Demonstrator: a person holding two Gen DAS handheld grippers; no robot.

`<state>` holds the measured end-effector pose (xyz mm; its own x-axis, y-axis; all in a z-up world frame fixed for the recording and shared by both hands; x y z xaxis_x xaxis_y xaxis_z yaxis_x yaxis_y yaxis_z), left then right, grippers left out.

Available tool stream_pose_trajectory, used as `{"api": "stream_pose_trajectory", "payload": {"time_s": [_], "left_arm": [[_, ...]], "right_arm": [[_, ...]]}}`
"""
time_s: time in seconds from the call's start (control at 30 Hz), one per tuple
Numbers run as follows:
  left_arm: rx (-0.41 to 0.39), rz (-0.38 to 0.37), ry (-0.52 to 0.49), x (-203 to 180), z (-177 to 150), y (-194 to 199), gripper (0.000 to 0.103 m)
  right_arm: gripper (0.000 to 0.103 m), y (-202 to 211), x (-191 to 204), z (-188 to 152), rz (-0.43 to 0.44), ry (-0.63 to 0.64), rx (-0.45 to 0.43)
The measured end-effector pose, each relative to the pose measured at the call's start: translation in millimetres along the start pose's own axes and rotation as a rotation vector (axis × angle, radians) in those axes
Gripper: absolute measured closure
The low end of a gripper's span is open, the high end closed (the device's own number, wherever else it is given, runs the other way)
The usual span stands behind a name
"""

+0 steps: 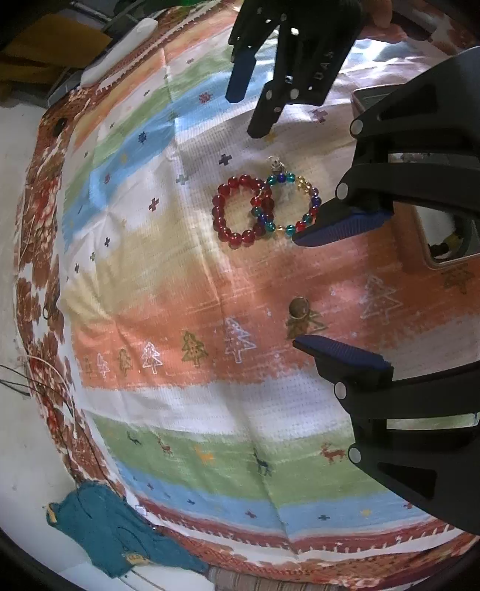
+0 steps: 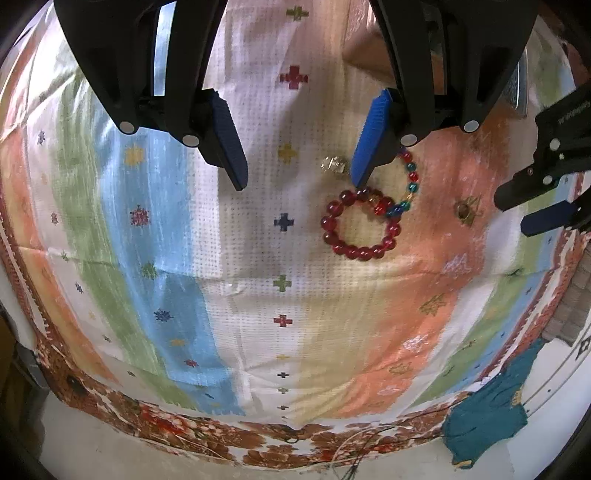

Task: Organize jewelry
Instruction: 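Move both tools toward the red and multicolour beaded bracelets, then grasp the red beaded bracelet with the right tool while the left grasps the multicolour bracelet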

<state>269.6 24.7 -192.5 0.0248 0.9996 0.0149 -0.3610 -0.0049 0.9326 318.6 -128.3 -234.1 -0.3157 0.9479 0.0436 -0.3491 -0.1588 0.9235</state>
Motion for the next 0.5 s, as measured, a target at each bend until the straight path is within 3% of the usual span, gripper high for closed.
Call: {"api": "stream_pose_trajectory", "payload": {"time_s": [0.5], "left_arm": [[0.051,-0.068,-0.084,-27.6,5.2,-43.6,0.051]], "right_arm": [[0.045,-35.0,1.5,20.2,0.022,-0.036,0.039]]}}
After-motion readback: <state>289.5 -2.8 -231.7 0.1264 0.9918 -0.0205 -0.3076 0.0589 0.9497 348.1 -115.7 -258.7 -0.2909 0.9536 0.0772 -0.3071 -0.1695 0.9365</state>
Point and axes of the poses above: each gripper's, at about its wrist camera, not at the fingertips, and y roughly against the way its jaws point, x to its left, z to its top, the point moved 10 cm from there along -y, roughly the way its jaws point, and after that the axes turned 4 degrees about x, right-handed, at the moved point
